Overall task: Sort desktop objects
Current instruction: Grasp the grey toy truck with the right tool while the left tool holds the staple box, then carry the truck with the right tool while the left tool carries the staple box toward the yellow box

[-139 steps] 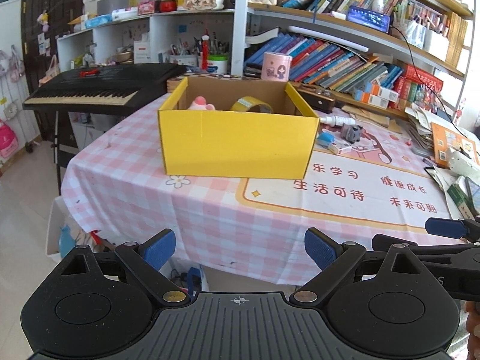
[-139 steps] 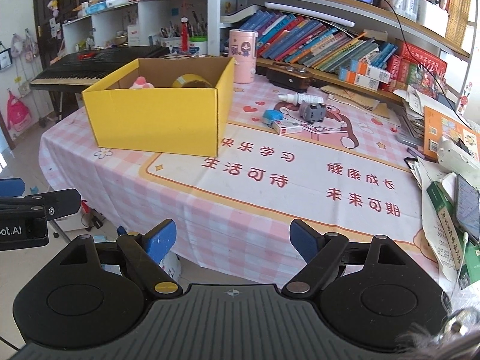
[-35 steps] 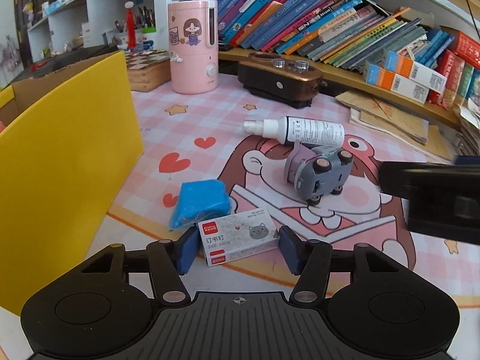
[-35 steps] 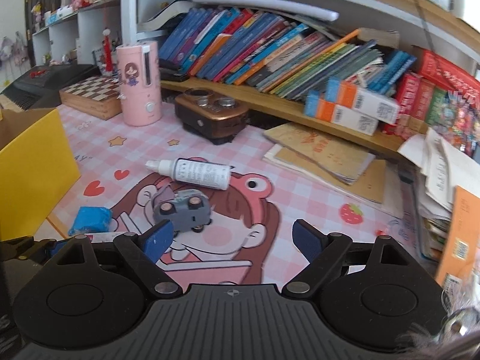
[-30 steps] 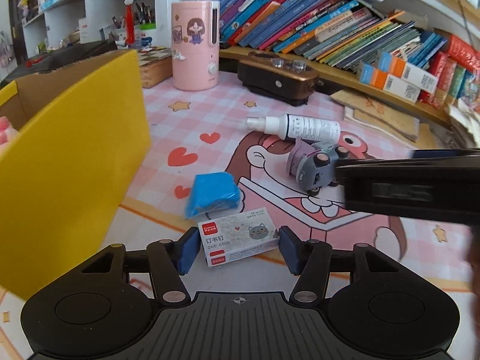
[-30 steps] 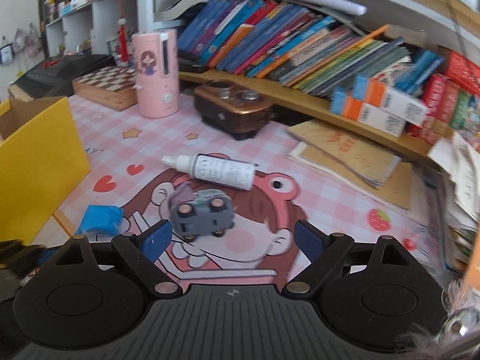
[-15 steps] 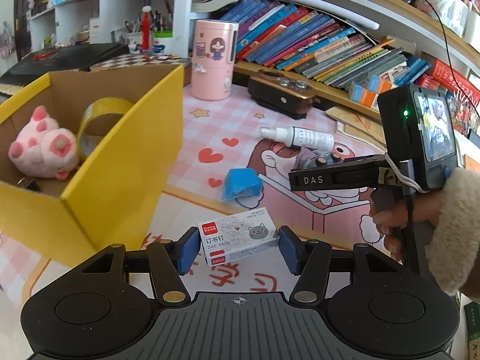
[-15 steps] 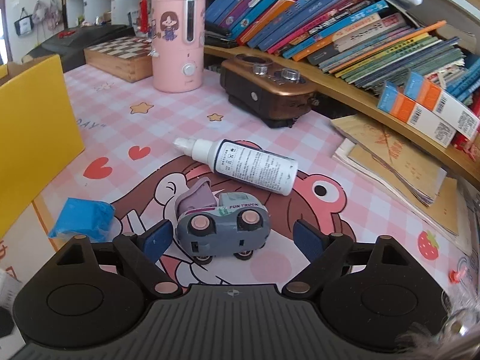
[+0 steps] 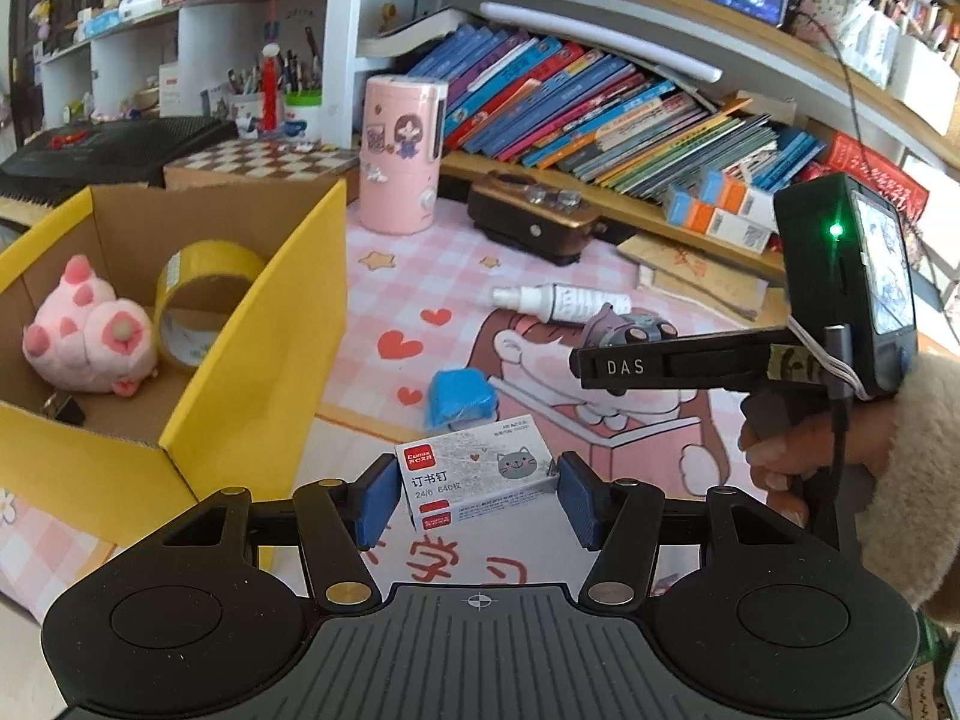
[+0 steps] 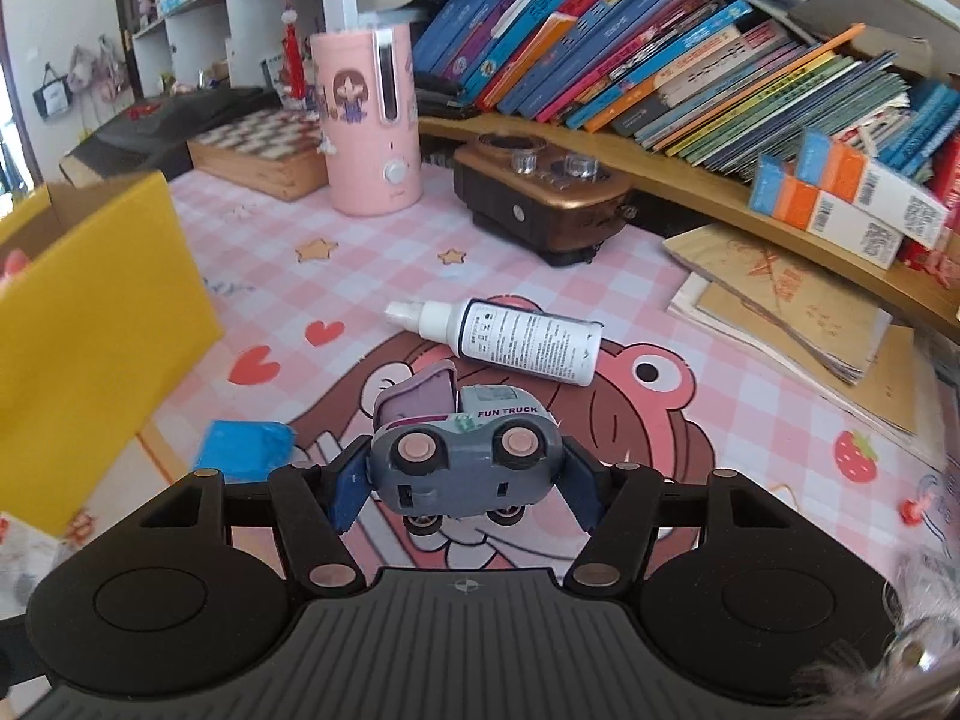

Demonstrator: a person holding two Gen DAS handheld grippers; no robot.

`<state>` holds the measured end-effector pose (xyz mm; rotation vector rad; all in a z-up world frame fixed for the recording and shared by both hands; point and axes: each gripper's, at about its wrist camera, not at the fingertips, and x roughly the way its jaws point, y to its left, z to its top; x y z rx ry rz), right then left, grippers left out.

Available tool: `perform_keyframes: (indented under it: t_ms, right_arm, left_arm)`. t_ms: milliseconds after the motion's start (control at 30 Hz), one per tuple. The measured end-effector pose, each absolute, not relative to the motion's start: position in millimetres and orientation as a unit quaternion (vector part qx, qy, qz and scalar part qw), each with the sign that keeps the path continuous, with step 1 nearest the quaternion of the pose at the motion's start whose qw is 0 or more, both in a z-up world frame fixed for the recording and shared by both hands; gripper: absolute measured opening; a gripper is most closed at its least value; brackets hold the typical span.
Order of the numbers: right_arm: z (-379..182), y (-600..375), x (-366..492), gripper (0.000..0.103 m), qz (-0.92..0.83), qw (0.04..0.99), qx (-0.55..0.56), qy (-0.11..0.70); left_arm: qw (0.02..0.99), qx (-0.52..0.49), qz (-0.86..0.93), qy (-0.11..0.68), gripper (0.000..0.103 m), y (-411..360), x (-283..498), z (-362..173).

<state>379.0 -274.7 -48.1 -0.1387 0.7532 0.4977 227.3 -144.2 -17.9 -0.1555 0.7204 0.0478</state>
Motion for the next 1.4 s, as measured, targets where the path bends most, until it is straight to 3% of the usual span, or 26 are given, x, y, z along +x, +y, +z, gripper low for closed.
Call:
perform_keyframes:
  t_ms: [633,1400]
  right_arm:
    - [19.2,-285.5,266.0,0.062,0.191,0.92,-0.001,0.343]
    - [0.3,-204.2,137.5,0.062,0.178,0.893,0.015,0.413]
  left_arm:
    - [0.951,-0.104,-0.003,0.29,0.056,-92.8,162.1,27.5]
    - [0.938,-0.126,-0.024,0.321,0.056,-5.5,84.8,13.7]
